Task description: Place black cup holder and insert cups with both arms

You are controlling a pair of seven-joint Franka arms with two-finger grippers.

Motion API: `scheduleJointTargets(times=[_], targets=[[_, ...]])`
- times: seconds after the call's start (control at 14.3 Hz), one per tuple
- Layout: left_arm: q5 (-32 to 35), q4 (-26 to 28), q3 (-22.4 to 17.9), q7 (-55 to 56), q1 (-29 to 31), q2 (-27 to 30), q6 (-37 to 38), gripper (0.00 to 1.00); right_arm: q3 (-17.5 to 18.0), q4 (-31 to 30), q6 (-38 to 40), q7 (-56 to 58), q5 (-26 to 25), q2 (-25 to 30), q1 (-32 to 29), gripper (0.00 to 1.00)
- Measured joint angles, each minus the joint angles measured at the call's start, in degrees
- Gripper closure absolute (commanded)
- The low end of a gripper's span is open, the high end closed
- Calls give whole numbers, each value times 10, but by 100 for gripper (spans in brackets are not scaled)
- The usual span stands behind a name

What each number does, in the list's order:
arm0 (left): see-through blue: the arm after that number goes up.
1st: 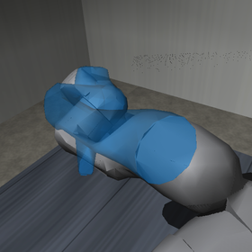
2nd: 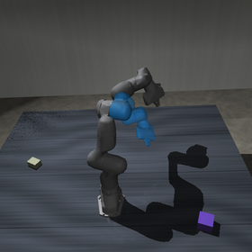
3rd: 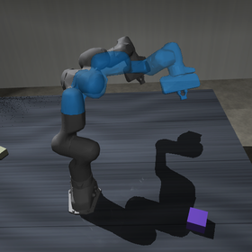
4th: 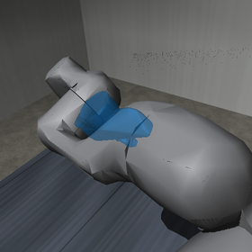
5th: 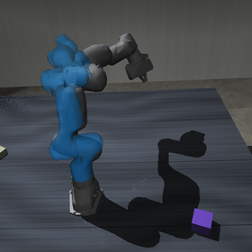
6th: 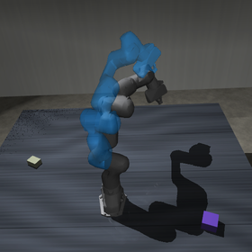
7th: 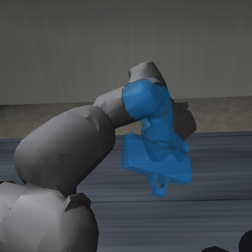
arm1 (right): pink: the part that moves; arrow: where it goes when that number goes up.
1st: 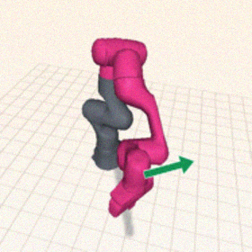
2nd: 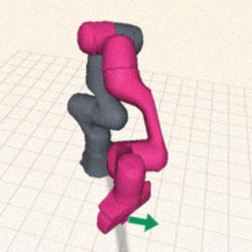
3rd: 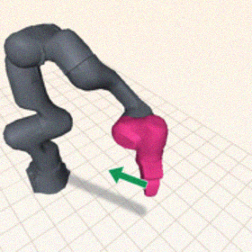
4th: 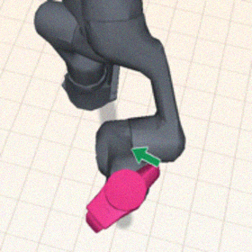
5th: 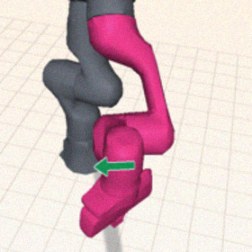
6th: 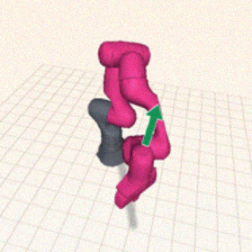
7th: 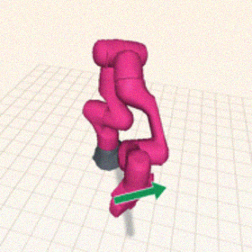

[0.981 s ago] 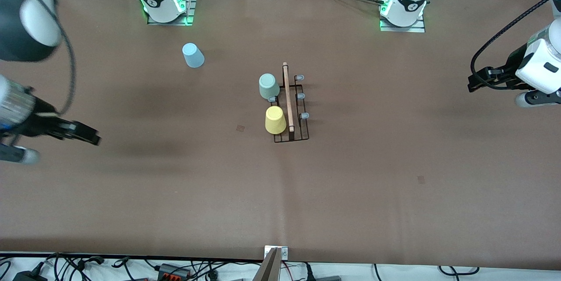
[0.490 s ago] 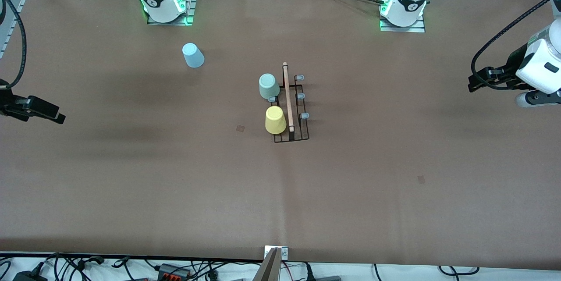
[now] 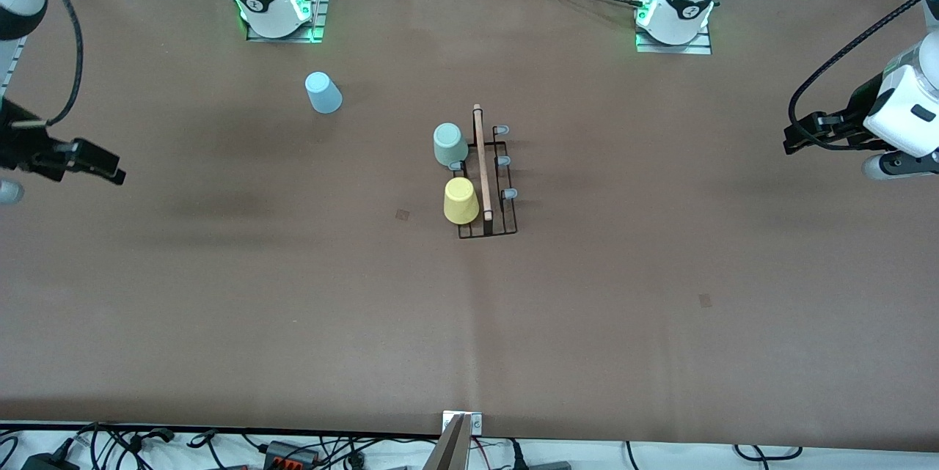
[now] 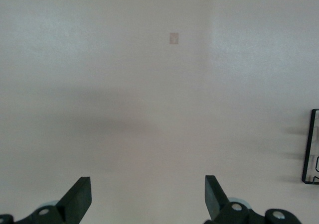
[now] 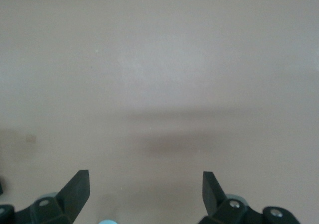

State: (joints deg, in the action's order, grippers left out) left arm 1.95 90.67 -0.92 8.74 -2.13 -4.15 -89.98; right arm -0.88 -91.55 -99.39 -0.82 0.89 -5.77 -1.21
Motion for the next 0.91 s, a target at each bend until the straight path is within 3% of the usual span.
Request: scheduleJointTargets(times=[0.21, 0.91], targets=[[0, 0, 0, 0, 0, 0, 0, 0, 0, -56, -2, 0, -1, 51, 0, 0], [0, 0, 0, 0, 0, 0, 0, 0, -4, -60, 24, 20, -1, 70, -2, 0]])
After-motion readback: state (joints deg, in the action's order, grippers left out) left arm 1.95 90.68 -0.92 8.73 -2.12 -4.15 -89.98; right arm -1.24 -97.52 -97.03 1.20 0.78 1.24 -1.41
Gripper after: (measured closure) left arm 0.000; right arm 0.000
